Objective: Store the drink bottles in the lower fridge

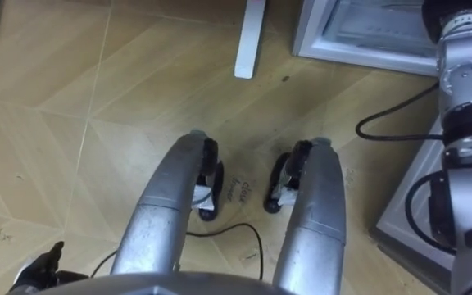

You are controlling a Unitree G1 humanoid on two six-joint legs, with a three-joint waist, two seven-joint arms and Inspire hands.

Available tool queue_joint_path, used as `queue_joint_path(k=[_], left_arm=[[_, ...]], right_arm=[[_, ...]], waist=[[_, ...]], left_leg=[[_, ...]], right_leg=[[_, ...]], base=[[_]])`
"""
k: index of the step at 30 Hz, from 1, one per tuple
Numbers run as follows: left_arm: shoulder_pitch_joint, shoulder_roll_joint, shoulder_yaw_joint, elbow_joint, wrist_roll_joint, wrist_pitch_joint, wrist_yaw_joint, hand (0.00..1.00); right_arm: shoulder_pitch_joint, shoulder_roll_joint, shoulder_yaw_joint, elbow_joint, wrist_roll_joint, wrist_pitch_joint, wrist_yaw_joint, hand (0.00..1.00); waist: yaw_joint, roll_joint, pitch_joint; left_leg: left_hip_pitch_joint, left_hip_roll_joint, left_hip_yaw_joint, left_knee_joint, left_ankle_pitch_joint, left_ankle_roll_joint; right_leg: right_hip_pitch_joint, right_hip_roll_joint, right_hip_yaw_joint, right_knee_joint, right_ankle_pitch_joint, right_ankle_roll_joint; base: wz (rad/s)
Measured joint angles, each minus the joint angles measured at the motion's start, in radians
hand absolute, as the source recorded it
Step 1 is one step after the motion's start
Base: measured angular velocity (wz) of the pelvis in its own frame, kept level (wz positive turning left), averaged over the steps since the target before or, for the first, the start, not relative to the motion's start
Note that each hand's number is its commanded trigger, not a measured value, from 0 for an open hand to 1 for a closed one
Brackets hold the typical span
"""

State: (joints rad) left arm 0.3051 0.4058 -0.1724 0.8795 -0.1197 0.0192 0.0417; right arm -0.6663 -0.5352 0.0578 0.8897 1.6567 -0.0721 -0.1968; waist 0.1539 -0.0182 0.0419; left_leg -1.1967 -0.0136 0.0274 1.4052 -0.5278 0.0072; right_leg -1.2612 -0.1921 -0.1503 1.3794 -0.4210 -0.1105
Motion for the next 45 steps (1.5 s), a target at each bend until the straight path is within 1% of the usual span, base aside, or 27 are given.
queue_joint_path(k=[1, 2, 3, 5, 7, 9, 11, 12, 14, 16, 17, 18, 19, 20, 22, 23, 26, 27, 29, 30, 32, 33, 35, 37, 40, 43, 45], left_arm=[[0.003, 0.005, -0.015, 0.000, -0.004, 0.000, 0.001, 0.00], [0.005, 0.008, -0.027, -0.003, -0.006, 0.002, 0.001, 0.00], [0.007, 0.011, -0.033, -0.012, -0.006, 0.005, 0.000, 0.00], [0.017, 0.035, -0.052, -0.046, -0.004, 0.005, -0.010, 0.00], [0.018, 0.043, -0.051, -0.060, 0.005, 0.008, -0.014, 0.00], [0.018, 0.044, -0.054, -0.057, 0.003, 0.012, -0.015, 0.00], [0.019, 0.044, -0.064, -0.055, 0.004, 0.031, -0.024, 0.00], [0.019, 0.045, -0.063, -0.055, 0.004, 0.035, -0.027, 0.00], [0.018, 0.045, -0.063, -0.053, -0.005, 0.045, -0.036, 0.00], [0.014, 0.045, -0.063, -0.036, -0.007, 0.044, -0.042, 0.00], [0.009, 0.045, -0.063, -0.020, -0.009, 0.043, -0.050, 0.00], [0.005, 0.045, -0.062, -0.009, -0.009, 0.042, -0.051, 0.00], [-0.001, 0.045, -0.062, 0.011, -0.009, 0.041, -0.052, 0.00], [-0.007, 0.044, -0.062, 0.029, -0.009, 0.042, -0.053, 0.00], [-0.019, 0.043, -0.062, 0.056, -0.034, 0.042, -0.057, 0.00], [-0.034, 0.042, -0.049, 0.070, -0.043, 0.044, -0.059, 0.00], [-0.074, 0.037, -0.023, 0.094, -0.047, 0.041, -0.050, 0.00], [-0.075, 0.035, -0.021, 0.094, -0.045, 0.040, -0.048, 0.00], [-0.078, 0.003, 0.017, 0.104, -0.042, 0.039, -0.044, 0.00], [-0.078, -0.006, 0.021, 0.107, -0.038, 0.039, -0.045, 0.00], [-0.088, -0.042, 0.039, 0.137, -0.002, 0.040, -0.053, 0.00], [-0.093, -0.052, 0.049, 0.146, 0.007, 0.041, -0.053, 0.00], [-0.103, -0.084, 0.077, 0.177, 0.027, 0.042, -0.053, 0.00], [-0.103, -0.098, 0.085, 0.185, 0.054, 0.042, -0.052, 0.00], [-0.095, -0.112, 0.084, 0.184, 0.073, 0.043, -0.052, 0.00], [-0.095, -0.118, 0.086, 0.197, 0.083, 0.034, -0.046, 0.00], [-0.095, -0.129, 0.092, 0.208, 0.099, 0.028, -0.038, 0.00]], right_arm=[[0.004, 0.000, 0.002, 0.009, 0.000, -0.002, 0.000, 0.00], [0.007, 0.000, 0.003, 0.015, 0.000, -0.004, 0.000, 0.00], [0.007, 0.000, 0.007, 0.019, 0.002, -0.007, 0.000, 0.00], [0.008, 0.000, 0.030, 0.042, 0.004, -0.021, 0.007, 0.00], [0.015, 0.000, 0.035, 0.069, 0.001, -0.022, 0.029, 0.00], [0.049, 0.000, 0.043, 0.101, -0.007, -0.015, 0.081, 0.00], [0.095, -0.001, 0.054, 0.150, -0.049, -0.009, 0.159, 0.00], [0.107, -0.001, 0.056, 0.160, -0.066, -0.008, 0.174, 0.00], [0.140, -0.001, 0.061, 0.220, -0.119, 0.017, 0.241, 0.00], [0.152, -0.003, 0.063, 0.280, -0.169, 0.030, 0.289, 0.00], [0.172, -0.005, 0.078, 0.316, -0.204, 0.031, 0.326, 0.00], [0.189, -0.006, 0.083, 0.327, -0.218, 0.033, 0.342, 0.00], [0.222, -0.006, 0.088, 0.347, -0.249, 0.048, 0.366, 0.00], [0.250, -0.006, 0.089, 0.362, -0.278, 0.060, 0.381, 0.00], [0.279, -0.006, 0.088, 0.396, -0.288, 0.079, 0.405, 0.00], [0.297, -0.006, 0.083, 0.427, -0.285, 0.089, 0.411, 0.00], [0.338, -0.004, 0.074, 0.480, -0.272, 0.100, 0.432, 0.00], [0.346, 0.001, 0.069, 0.487, -0.268, 0.104, 0.436, 0.00], [0.395, 0.024, 0.029, 0.507, -0.267, 0.118, 0.450, 0.00], [0.410, 0.031, 0.020, 0.512, -0.271, 0.118, 0.452, 0.00], [0.480, 0.066, -0.003, 0.522, -0.312, 0.118, 0.462, 0.00], [0.499, 0.073, -0.003, 0.526, -0.327, 0.119, 0.468, 0.00], [0.555, 0.116, -0.002, 0.555, -0.409, 0.121, 0.493, 0.00], [0.596, 0.149, 0.010, 0.580, -0.488, 0.132, 0.512, 0.00], [0.631, 0.191, 0.066, 0.589, -0.635, 0.157, 0.519, 0.00], [0.633, 0.228, 0.091, 0.579, -0.806, 0.159, 0.519, 0.00], [0.634, 0.245, 0.098, 0.563, -0.882, 0.159, 0.519, 0.00]], waist=[[0.008, 0.005, -0.0013], [0.016, 0.012, 0.0007], [0.020, 0.013, -0.0001], [0.034, 0.013, 0.0000], [0.044, 0.016, 0.0004], [0.049, 0.018, 0.0004], [0.061, 0.021, -0.0009], [0.062, 0.020, -0.0013], [0.063, 0.018, -0.0016], [0.065, 0.017, -0.0021], [0.062, 0.018, -0.0023], [0.062, 0.016, -0.0026], [0.058, 0.011, -0.0058], [0.052, 0.008, -0.0057], [0.041, 0.008, -0.0058], [0.040, 0.008, -0.0061], [0.019, 0.008, -0.0069], [0.016, 0.009, -0.0076], [0.000, 0.011, -0.0126], [-0.007, 0.014, -0.0144], [-0.024, 0.016, -0.0169], [-0.024, 0.018, -0.0181], [-0.031, 0.026, -0.0254], [-0.044, 0.026, -0.0276], [-0.042, 0.022, -0.0290], [-0.052, 0.013, -0.0301], [-0.057, 0.011, -0.0306]], left_leg=[[0.010, -0.001, -0.001, 0.000, -0.002, -0.001], [0.022, 0.000, -0.003, -0.001, -0.003, 0.001], [0.026, 0.001, -0.002, -0.003, -0.005, 0.003], [0.040, 0.001, -0.001, -0.014, -0.005, 0.004], [0.062, 0.000, -0.002, -0.030, -0.003, 0.001], [0.101, 0.001, -0.005, -0.056, -0.002, -0.001], [0.158, 0.003, -0.017, -0.101, 0.000, -0.006], [0.171, 0.003, -0.022, -0.115, 0.002, -0.009], [0.224, 0.005, -0.037, -0.177, 0.016, -0.017], [0.265, 0.007, -0.041, -0.220, 0.027, -0.015], [0.292, 0.007, -0.045, -0.249, 0.039, -0.022], [0.305, 0.006, -0.046, -0.265, 0.041, -0.021], [0.329, 0.006, -0.046, -0.290, 0.042, -0.019], [0.349, 0.004, -0.046, -0.312, 0.045, -0.017], [0.381, 0.005, -0.046, -0.336, 0.047, -0.013], [0.404, 0.009, -0.046, -0.355, 0.048, -0.009], [0.461, 0.013, -0.044, -0.418, 0.057, 0.001], [0.477, 0.017, -0.042, -0.431, 0.059, 0.003], [0.545, 0.023, -0.033, -0.500, 0.069, 0.009], [0.565, 0.023, -0.033, -0.519, 0.073, 0.010], [0.639, 0.020, -0.029, -0.592, 0.088, 0.019], [0.657, 0.020, -0.028, -0.609, 0.090, 0.021], [0.727, 0.019, -0.029, -0.676, 0.103, 0.026], [0.779, 0.019, -0.029, -0.734, 0.118, 0.030], [0.878, 0.019, -0.010, -0.831, 0.140, 0.031], [0.960, 0.017, -0.001, -0.918, 0.166, 0.029], [1.003, 0.021, -0.002, -0.946, 0.172, 0.028]], right_leg=[[0.011, 0.001, -0.002, -0.001, -0.001, 0.000], [0.023, 0.003, -0.002, -0.003, -0.003, 0.002], [0.026, 0.003, -0.001, -0.004, -0.003, 0.003], [0.039, 0.003, -0.002, -0.012, -0.003, 0.003], [0.062, 0.003, -0.009, -0.029, -0.003, 0.003], [0.105, 0.005, -0.018, -0.054, -0.003, 0.003], [0.171, 0.011, -0.034, -0.102, -0.003, 0.003], [0.187, 0.011, -0.041, -0.118, -0.002, 0.004], [0.249, 0.025, -0.057, -0.188, 0.014, 0.008], [0.290, 0.036, -0.061, -0.235, 0.026, 0.011], [0.321, 0.036, -0.071, -0.265, 0.033, 0.014], [0.336, 0.037, -0.074, -0.279, 0.036, 0.016], [0.359, 0.039, -0.075, -0.303, 0.039, 0.021], [0.379, 0.040, -0.076, -0.323, 0.045, 0.017], [0.409, 0.044, -0.077, -0.348, 0.050, 0.020], [0.433, 0.055, -0.078, -0.371, 0.053, 0.025], [0.492, 0.068, -0.081, -0.439, 0.068, 0.038], [0.508, 0.073, -0.079, -0.456, 0.072, 0.040], [0.575, 0.085, -0.081, -0.530, 0.090, 0.048], [0.594, 0.089, -0.080, -0.550, 0.096, 0.052], [0.667, 0.092, -0.081, -0.617, 0.109, 0.066], [0.686, 0.095, -0.079, -0.635, 0.112, 0.070], [0.756, 0.102, -0.088, -0.702, 0.125, 0.079], [0.803, 0.099, -0.093, -0.746, 0.130, 0.087], [0.880, 0.107, -0.082, -0.816, 0.144, 0.095], [0.950, 0.114, -0.078, -0.876, 0.157, 0.099], [0.995, 0.122, -0.082, -0.908, 0.164, 0.100]], base=[[0.00], [0.00], [0.00], [0.00], [0.00], [0.04], [0.00], [0.07], [0.06], [-0.02], [0.00], [0.04], [0.04], [0.00], [-0.03], [-0.08], [-0.04], [-0.18], [-0.16], [-0.04], [0.00], [0.00], [0.00], [0.08], [-0.12], [-0.09], [0.02]])
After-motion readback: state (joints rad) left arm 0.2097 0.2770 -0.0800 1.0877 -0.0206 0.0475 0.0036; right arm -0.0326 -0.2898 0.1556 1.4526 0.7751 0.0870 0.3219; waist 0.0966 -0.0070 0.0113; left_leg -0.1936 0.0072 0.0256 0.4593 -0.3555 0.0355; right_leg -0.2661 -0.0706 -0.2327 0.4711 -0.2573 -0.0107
